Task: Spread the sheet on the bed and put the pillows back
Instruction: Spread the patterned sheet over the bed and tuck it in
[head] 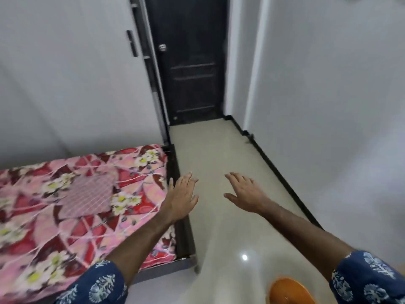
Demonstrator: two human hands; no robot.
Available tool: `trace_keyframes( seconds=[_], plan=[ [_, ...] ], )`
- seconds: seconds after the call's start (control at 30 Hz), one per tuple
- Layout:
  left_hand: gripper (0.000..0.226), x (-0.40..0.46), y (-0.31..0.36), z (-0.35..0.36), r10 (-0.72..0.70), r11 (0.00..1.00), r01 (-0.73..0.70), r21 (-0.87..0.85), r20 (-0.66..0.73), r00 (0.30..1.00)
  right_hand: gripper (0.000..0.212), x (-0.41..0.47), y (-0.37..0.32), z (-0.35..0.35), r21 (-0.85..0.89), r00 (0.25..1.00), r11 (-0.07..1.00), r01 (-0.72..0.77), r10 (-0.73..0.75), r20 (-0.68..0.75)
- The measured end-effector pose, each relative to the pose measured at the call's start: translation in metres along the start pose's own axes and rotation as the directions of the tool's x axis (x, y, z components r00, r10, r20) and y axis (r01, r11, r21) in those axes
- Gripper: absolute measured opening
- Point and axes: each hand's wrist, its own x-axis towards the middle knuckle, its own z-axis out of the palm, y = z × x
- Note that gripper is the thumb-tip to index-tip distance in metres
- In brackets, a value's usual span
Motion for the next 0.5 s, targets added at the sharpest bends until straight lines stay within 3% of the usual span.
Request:
trace_keyframes(
  seconds=[0.23, 0.5],
  plan=[
    [0.050, -0.085, -0.184, 0.010, -0.350, 0.931, 0.353, -0.095, 0.048, 0.936, 0.067, 0.108, -0.171, 0.039, 0.020, 0.948, 0.959, 0.283, -0.283, 0.145],
    [0.047, -0.144, -0.281, 0.038, -0.586, 0.764, 0.607, -0.222, 0.156, 0.795, 0.066, 0.196, -0.272, 0.095, 0.023, 0.824, 0.869, 0.494, -0.477, 0.305]
  ],
)
